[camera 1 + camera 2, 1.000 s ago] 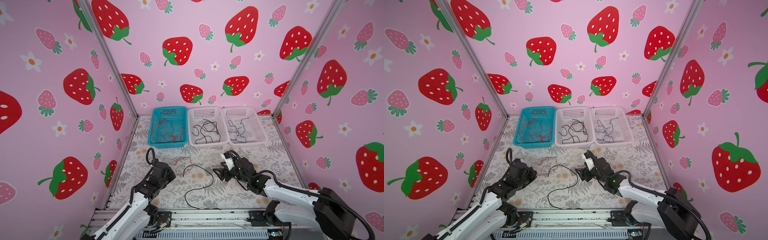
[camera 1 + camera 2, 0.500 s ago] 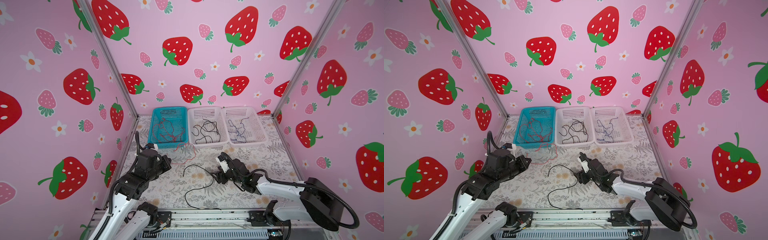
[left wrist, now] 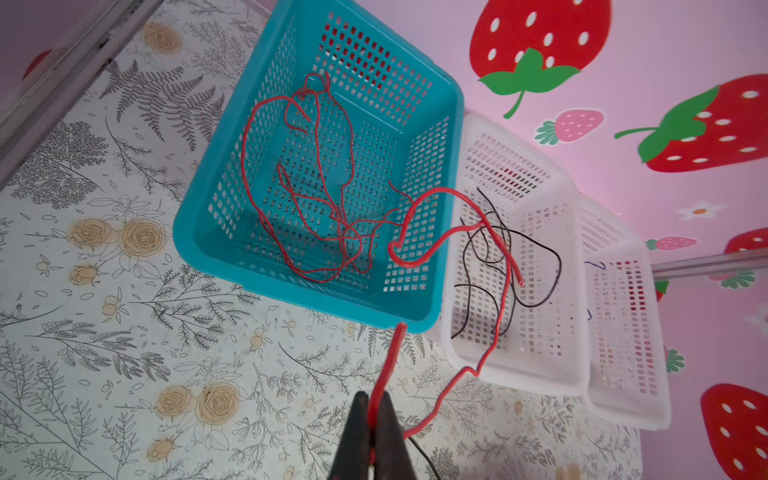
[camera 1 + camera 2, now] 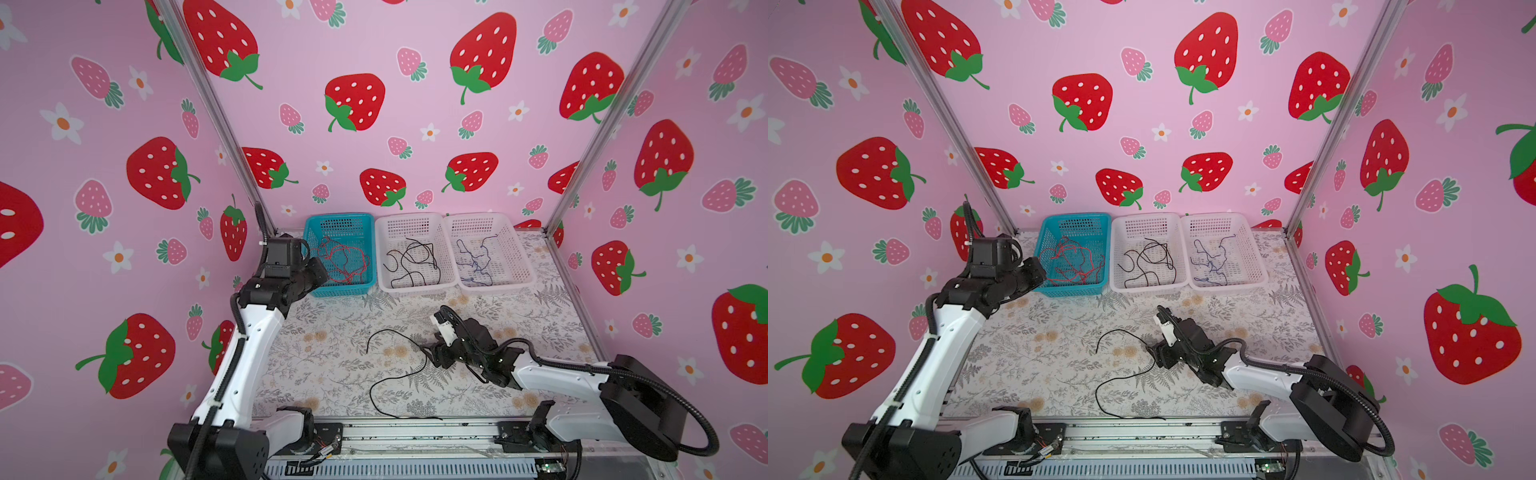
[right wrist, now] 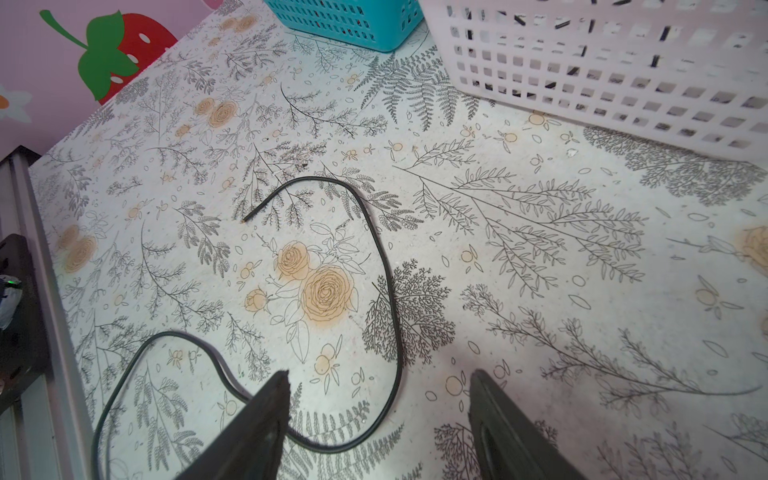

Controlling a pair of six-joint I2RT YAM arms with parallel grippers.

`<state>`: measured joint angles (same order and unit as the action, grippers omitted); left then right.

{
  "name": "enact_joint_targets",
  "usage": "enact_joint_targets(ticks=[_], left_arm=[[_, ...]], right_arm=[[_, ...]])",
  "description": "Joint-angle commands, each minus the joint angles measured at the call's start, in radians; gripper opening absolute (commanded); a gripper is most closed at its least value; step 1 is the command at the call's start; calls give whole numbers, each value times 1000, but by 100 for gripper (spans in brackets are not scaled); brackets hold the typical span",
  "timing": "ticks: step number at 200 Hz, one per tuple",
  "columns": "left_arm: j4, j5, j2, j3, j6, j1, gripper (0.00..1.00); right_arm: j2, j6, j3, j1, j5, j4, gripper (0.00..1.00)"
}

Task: Untangle the cables
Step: 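Carry the red cable with the left gripper into the teal basket, then lower the right gripper onto the black cable and grasp it while left withdraws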

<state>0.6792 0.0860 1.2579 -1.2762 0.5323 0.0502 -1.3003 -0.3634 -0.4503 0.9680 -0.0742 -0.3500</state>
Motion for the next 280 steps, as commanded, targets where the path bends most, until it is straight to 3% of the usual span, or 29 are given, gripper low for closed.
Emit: enact_joint_targets(ticks=[1, 60, 132, 150, 208, 280], left_arm=[[-64, -20, 93, -71, -60, -26, 0], [-90, -63, 326, -149, -93, -63, 0], [-80, -78, 400, -156, -105, -69, 5], [-72, -72, 390, -162, -121, -70, 22], [-84, -35, 182, -93, -83, -70, 52], [-71, -61, -330, 255, -39, -70, 79]], right_arm=[[-16, 23, -28, 22, 26, 8, 70], [-78, 37, -74, 72, 92, 59, 68], [-145, 37, -109, 91, 134, 98, 66], [-150, 38, -113, 92, 144, 109, 66], [-137, 34, -105, 92, 154, 141, 62], [-173, -18, -133, 109, 193, 213, 54]])
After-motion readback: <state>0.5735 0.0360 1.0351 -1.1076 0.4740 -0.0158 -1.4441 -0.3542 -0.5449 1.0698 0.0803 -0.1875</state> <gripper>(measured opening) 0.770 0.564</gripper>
